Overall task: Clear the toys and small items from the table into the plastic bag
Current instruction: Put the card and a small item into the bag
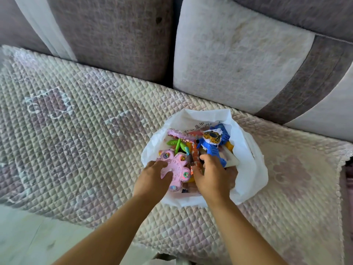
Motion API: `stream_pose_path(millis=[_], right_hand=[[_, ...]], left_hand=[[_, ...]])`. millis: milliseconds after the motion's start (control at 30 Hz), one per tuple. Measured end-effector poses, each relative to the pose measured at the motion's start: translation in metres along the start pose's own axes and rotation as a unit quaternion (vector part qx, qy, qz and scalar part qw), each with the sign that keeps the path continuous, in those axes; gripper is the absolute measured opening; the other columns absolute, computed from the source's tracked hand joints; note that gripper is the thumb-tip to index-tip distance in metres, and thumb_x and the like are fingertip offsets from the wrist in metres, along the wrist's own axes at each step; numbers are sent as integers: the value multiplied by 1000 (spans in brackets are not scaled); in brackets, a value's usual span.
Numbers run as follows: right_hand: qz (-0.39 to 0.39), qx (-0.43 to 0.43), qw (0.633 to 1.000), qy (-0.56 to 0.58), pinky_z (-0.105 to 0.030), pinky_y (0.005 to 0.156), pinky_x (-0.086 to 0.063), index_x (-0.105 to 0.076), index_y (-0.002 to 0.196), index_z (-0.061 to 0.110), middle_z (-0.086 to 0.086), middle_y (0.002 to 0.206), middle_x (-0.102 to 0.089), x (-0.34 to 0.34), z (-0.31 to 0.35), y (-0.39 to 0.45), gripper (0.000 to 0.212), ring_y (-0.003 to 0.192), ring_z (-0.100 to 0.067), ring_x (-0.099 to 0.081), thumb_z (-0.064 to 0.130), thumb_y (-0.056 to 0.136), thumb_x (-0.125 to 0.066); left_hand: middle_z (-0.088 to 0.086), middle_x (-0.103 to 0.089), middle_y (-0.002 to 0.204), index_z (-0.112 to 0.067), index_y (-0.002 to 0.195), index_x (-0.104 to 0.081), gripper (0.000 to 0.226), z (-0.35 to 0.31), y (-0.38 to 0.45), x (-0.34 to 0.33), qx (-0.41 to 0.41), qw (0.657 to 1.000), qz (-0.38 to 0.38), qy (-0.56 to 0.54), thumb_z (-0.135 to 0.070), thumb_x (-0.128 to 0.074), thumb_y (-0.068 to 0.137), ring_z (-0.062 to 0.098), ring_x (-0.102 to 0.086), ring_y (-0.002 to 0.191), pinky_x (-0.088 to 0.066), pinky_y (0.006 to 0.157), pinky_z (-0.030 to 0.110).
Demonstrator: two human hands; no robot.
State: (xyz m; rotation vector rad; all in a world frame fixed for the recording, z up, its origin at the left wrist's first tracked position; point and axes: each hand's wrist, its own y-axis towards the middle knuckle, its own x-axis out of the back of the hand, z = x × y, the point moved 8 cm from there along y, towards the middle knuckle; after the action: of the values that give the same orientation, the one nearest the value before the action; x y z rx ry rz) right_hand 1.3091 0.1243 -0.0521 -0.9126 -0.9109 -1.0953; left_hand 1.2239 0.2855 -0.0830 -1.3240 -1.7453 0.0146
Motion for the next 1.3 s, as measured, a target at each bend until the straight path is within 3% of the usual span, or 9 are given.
stream_pose_path(millis=[67,133,200,300,500,733,1000,1167,1300], right_hand=[[-4,18,1000,-10,-31,62,-5,-63,99,14,-4,91,-67,5,1,-8,27,83,-25,-61,30,79,-69],[-36,55,998,9,-27,65,-23,-67,81,11,-4,72,-68,21,10,-21,23,65,-17,-51,21,66,-82],[-64,96,993,25,-24,53,-40,-66,73,12,-3,66,-68,39,21,-36,26,72,-18,-38,16,58,-86],[51,99,991,71,-20,62,-40,-65,94,14,1,86,-68,40,27,-55,22,90,-14,-52,26,77,-72],[150,178,970,72,-24,59,-31,-56,96,18,3,88,-63,50,53,-118,20,81,-16,-58,37,89,-53],[221,288,930,60,-28,63,-40,-51,87,23,4,85,-67,69,83,-216,19,81,-15,-61,41,90,-48],[340,389,856,-30,-28,65,-38,-38,75,26,4,84,-62,45,115,-332,27,83,-19,-57,48,87,-46],[346,499,791,-75,-25,78,-39,-51,93,27,3,103,-63,31,159,-406,22,99,-16,-57,48,87,-47],[387,543,738,-101,-23,90,-40,-53,104,25,2,106,-64,13,197,-464,27,101,-14,-59,46,87,-49]], left_hand=[[1,-59,116,-21,124,-56,36,2,-5,6,7,1000,-5,-5,-31,-56,89,20,-60,95,-50,81,32],[-1,-63,101,-21,120,-57,32,7,-17,15,22,999,-9,-22,-30,-55,89,20,-60,86,-51,75,32],[-5,-63,85,-23,116,-57,28,12,-32,22,35,999,-8,-26,-31,-53,89,18,-60,77,-51,68,30],[-12,-58,70,-26,114,-55,25,22,-67,38,48,999,-16,-4,-34,-49,91,10,-57,64,-47,57,25],[-12,-60,80,-29,107,-58,22,53,-157,64,89,993,-69,23,-39,-49,90,11,-58,72,-44,61,24],[-6,-57,79,-26,96,-60,14,104,-290,68,153,973,-170,-30,-36,-51,91,15,-55,74,-42,63,27],[-7,-63,81,-28,95,-62,12,191,-465,54,295,917,-247,-108,-35,-55,89,15,-60,83,-42,69,24],[-10,-64,75,-32,82,-59,9,239,-557,47,376,859,-299,-175,-37,-56,88,3,-59,71,-44,62,22],[-13,-66,75,-31,81,-61,9,271,-607,43,400,813,-352,-234,-35,-57,88,-2,-60,72,-52,70,25]])
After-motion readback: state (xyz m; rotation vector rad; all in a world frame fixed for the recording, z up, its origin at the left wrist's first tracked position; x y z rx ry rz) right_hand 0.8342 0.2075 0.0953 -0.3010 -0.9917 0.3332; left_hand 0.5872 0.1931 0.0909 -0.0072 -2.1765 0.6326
